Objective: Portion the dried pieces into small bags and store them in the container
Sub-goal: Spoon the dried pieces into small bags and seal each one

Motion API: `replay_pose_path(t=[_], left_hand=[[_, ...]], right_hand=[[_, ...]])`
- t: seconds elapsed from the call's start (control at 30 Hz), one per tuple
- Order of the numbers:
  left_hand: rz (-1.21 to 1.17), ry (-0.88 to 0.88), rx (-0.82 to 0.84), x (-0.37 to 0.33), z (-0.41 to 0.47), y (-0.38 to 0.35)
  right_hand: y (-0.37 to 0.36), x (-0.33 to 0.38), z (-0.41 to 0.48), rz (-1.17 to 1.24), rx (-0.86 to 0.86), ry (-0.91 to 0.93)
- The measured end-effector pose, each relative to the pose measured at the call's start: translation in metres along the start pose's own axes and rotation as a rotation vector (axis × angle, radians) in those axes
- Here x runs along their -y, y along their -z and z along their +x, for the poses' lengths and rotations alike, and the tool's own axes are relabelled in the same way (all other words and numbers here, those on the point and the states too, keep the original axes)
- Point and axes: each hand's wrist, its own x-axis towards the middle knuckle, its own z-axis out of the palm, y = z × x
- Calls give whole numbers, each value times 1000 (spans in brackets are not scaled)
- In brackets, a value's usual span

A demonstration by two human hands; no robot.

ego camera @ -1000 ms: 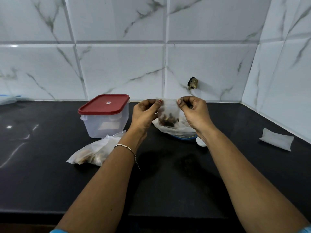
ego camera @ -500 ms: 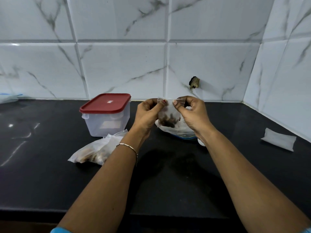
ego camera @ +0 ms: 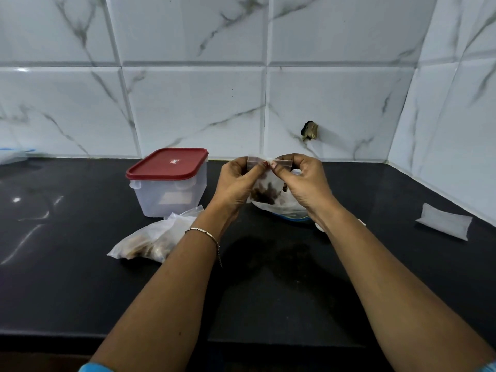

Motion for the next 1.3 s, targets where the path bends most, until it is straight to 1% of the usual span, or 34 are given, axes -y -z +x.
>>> replay_pose_path(t=[0.17,0.3,0.5,0.6,0.73,0.87,1.03,1.17,1.23,1.3], left_hand=[[32,1,4,1,0,0],[16,8,-13,1,1,1],[-9,15,-4,-1,2,0],[-12,14,-15,-4,3,1],[-31,16,-16,-5,3,6],[-67,14,-14,-7,3,11],[-83,1,68,-8,-1,7],[-100,-5,82,-9,-2,5],[-99,-6,72,-10,-1,5],[-100,1,62,-10,-1,4]], right_hand=[[0,-5,2,-94,-36,-9],[1,0,1,-35,-40,-16],[7,1,4,-9,-115,-75],[10,6,3,82,-88,-104],[9,5,2,93,-39,-117],[9,7,0,164,-38,-129],[1,6,-3,128,13,-65],[0,6,-1,63,-69,-57],[3,6,1,95,-144,-103],[6,7,3,158,-177,-134]])
